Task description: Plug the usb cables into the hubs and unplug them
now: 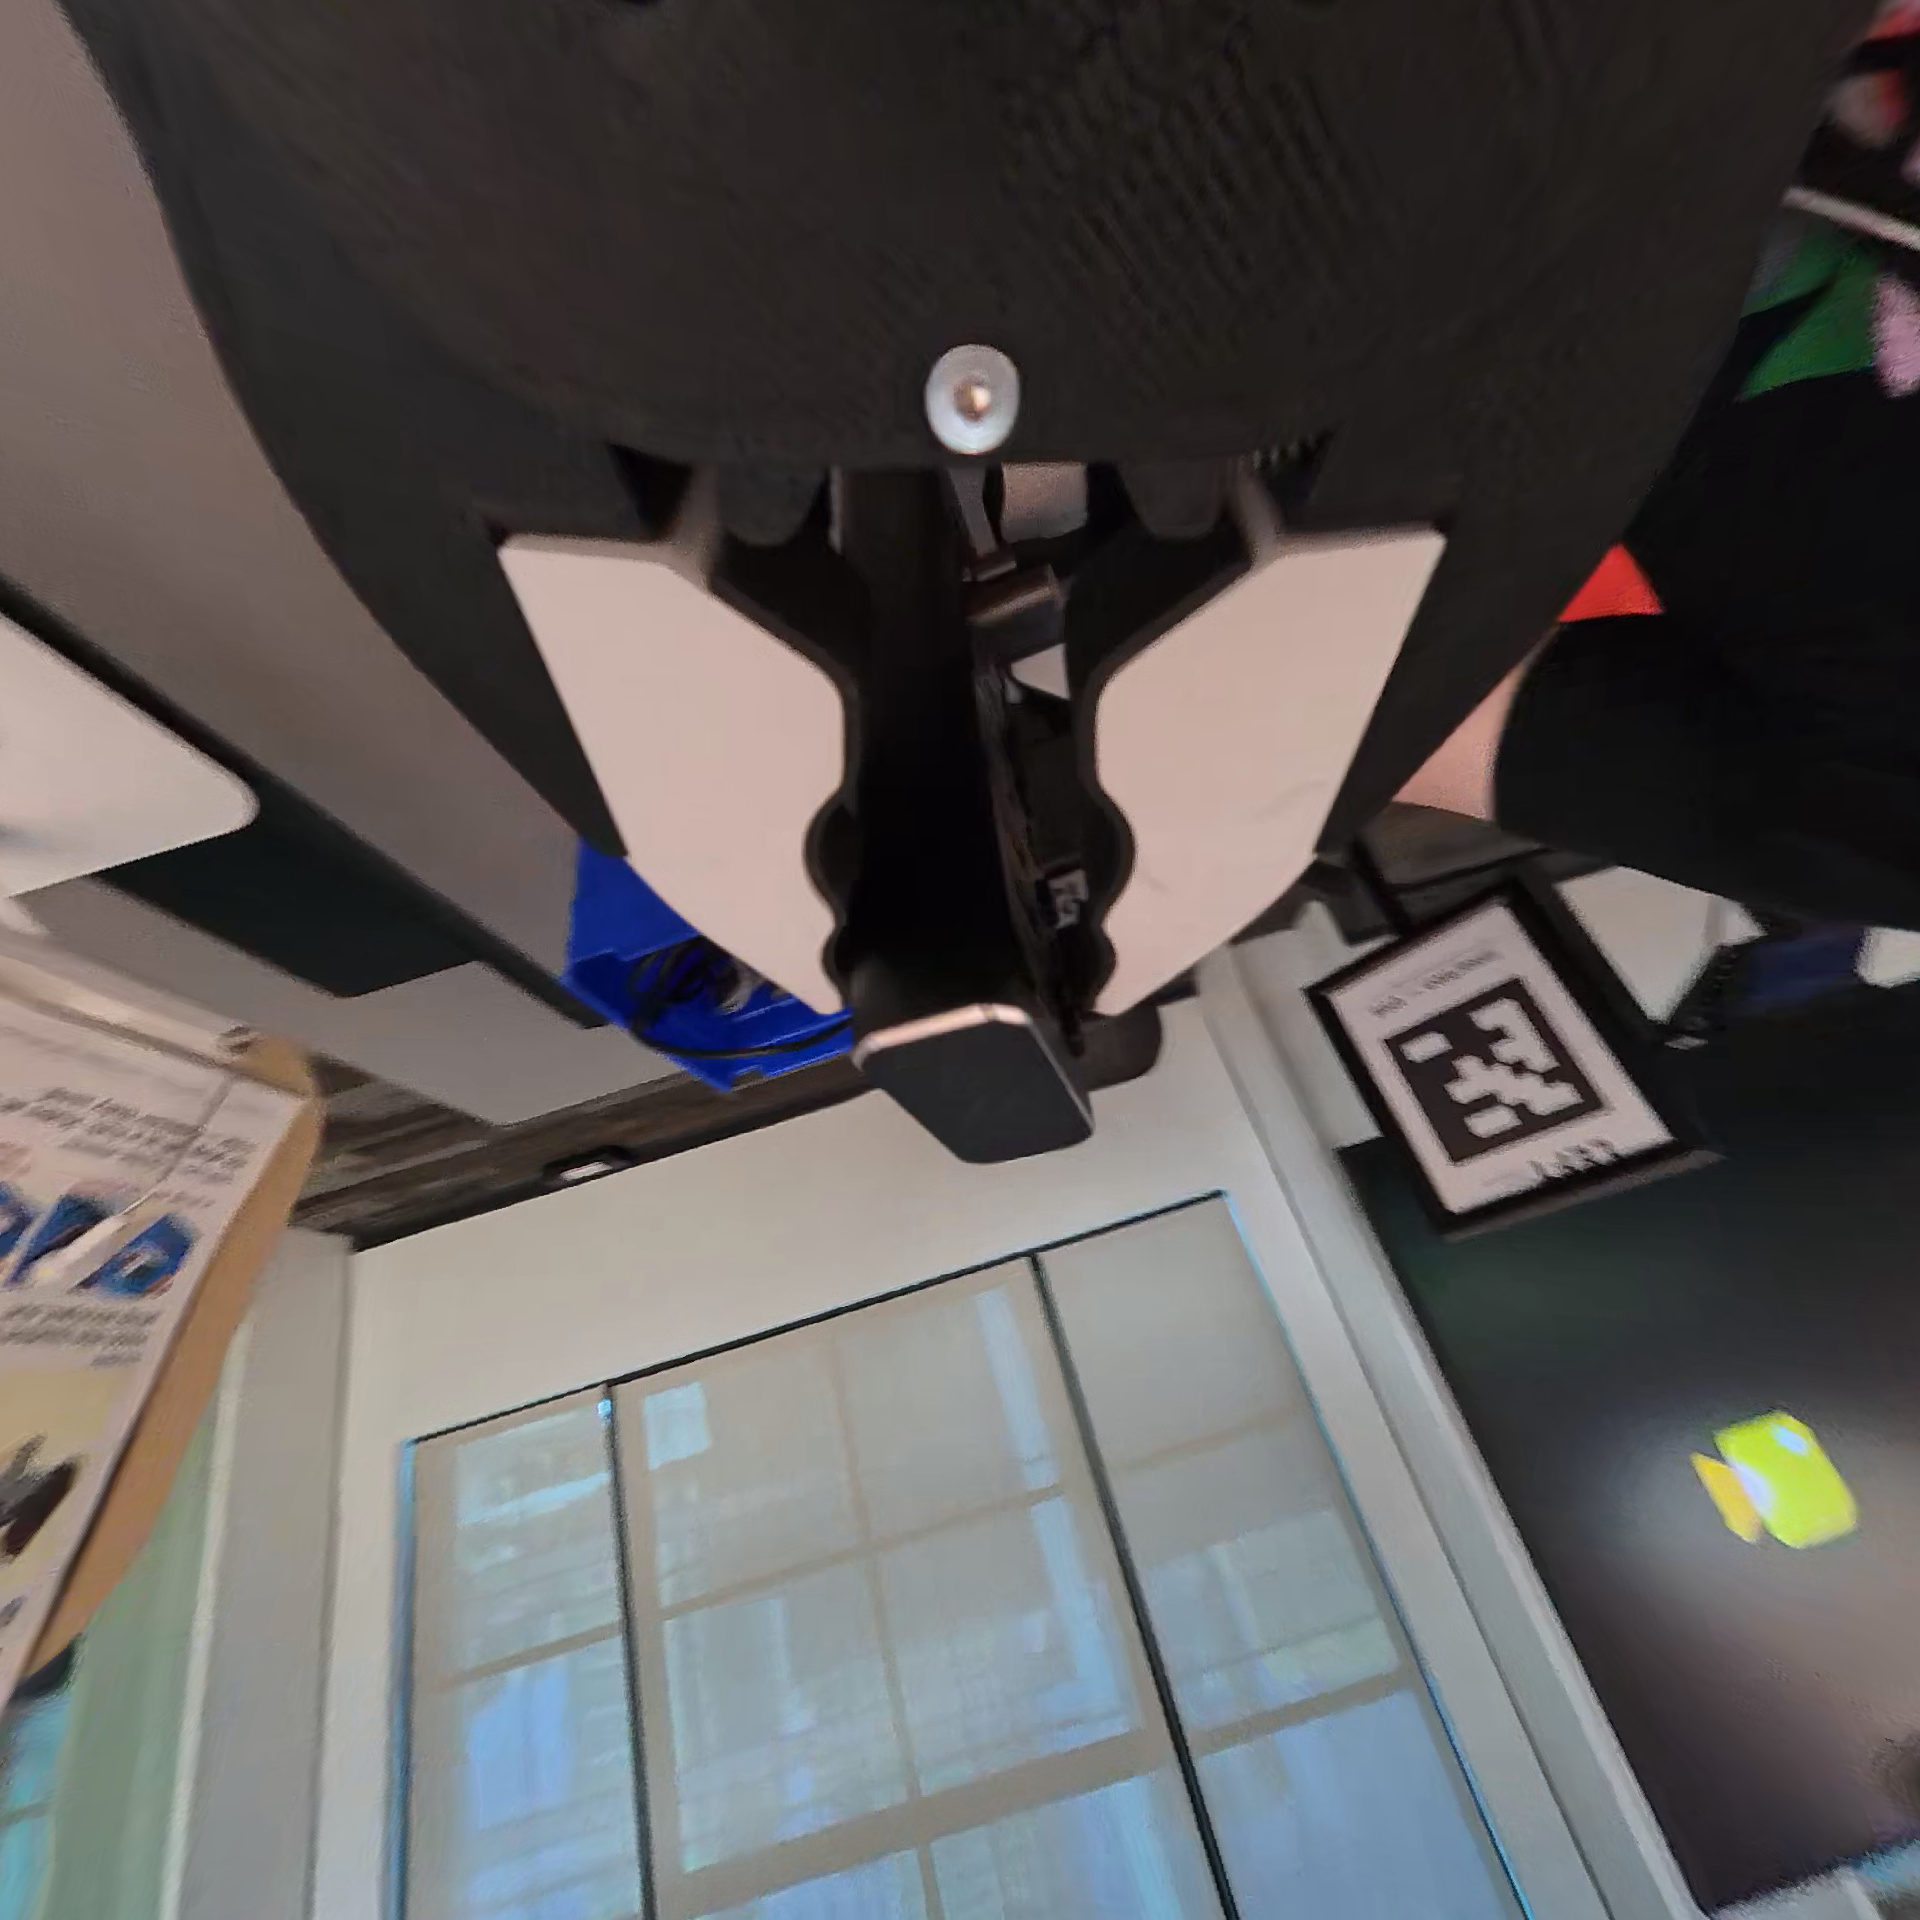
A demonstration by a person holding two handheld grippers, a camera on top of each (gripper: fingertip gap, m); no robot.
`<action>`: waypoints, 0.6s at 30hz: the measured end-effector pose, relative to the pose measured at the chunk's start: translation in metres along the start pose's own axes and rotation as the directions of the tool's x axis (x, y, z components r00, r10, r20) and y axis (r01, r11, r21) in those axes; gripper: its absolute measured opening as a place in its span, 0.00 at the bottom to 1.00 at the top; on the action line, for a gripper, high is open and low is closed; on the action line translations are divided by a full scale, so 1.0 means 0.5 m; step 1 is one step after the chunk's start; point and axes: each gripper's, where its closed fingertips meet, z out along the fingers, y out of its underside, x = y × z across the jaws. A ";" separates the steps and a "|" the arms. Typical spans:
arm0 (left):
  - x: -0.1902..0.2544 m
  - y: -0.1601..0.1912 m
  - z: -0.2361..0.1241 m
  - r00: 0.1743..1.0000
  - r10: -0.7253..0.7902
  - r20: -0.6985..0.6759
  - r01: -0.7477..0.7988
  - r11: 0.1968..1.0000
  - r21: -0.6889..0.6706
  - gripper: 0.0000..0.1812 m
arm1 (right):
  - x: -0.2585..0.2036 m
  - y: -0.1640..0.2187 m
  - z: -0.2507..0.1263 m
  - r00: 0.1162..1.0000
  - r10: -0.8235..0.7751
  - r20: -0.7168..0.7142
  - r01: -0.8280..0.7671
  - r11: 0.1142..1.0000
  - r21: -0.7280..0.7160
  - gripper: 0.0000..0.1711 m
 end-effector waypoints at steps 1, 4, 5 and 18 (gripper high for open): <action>-0.006 -0.012 -0.009 0.999 0.023 0.025 -0.024 0.999 0.028 0.28 | -0.001 -0.003 0.000 0.998 -0.053 -0.036 0.053 0.999 -0.005 0.27; 0.000 -0.021 -0.019 0.996 0.084 0.024 -0.085 0.996 0.016 0.28 | -0.010 -0.008 -0.001 0.983 -0.159 -0.087 0.158 0.987 -0.022 0.27; 0.009 -0.024 -0.021 0.994 0.106 0.009 -0.106 0.994 0.026 0.28 | -0.020 -0.009 0.000 0.987 -0.149 -0.060 0.148 0.989 -0.019 0.27; 0.039 -0.011 -0.020 0.989 0.067 -0.129 -0.070 0.997 -0.020 0.19 | -0.044 0.003 -0.016 0.988 -0.155 -0.013 0.152 0.980 -0.125 0.17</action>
